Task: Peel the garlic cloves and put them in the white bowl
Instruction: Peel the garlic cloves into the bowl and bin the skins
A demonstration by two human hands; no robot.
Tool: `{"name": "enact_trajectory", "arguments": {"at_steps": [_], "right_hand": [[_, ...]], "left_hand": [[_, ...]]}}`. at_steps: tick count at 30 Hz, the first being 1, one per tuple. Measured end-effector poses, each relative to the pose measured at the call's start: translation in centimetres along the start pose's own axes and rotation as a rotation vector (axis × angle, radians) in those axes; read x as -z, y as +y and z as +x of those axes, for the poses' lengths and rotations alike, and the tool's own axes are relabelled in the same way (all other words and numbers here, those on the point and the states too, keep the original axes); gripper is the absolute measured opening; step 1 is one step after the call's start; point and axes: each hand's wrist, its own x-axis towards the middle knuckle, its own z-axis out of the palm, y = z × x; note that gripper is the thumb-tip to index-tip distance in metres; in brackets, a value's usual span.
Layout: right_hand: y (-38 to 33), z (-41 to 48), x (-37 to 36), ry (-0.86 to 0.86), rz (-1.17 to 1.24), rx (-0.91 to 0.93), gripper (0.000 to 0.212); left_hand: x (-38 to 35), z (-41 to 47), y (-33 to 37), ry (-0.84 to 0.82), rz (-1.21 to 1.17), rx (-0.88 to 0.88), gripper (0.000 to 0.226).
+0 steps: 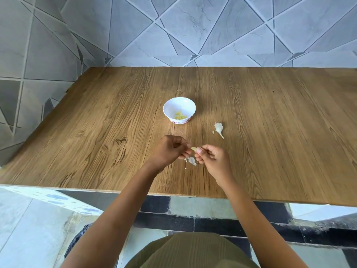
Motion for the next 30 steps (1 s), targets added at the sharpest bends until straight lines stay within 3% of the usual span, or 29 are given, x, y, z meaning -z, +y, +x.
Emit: {"name": "enact_trajectory", "arguments": {"at_steps": [4,9,13,17,20,23,26,30], "right_hand": [[0.1,-0.1,0.1,-0.01,-0.005,0.023,0.01],[0.3,-0.1,0.1,0.05,-0.048,0.042,0.01],[0.6,-0.2,0.3,0.096,-0.174,0.154,0.009],[0.4,-0.5,0.4,0.052,-0.298,0.199,0.027],[1.8,-0.7,1.5,0.113,-0.713,0.305,0.045],[3.1,-1.0,2.5,0.063,-0.959,0.213,0.072],[3.5,-1.2,2.7,0.013,-1.013,0.139,0.086],[3.7,-1.3,2.6,0.03,-1.01,0.139,0.084]], "left_hand": [[0.0,0.0,0.1,-0.053,-0.088,0.064,0.015],[-0.6,-0.2,0.0,-0.006,-0.132,0.091,0.018],[-0.4,-0.3,0.1,-0.029,-0.099,0.051,0.011],[0.7,0.1,-0.3,0.143,-0.011,0.005,0.009],[2.8,1.2,-1.8,0.397,0.185,0.023,0.01],[4.3,2.1,-2.7,0.546,0.393,0.06,0.006],[4.8,2.5,-3.4,0.584,0.511,0.077,0.005],[4.6,2.3,-4.2,0.544,0.594,0.045,0.004]]}}
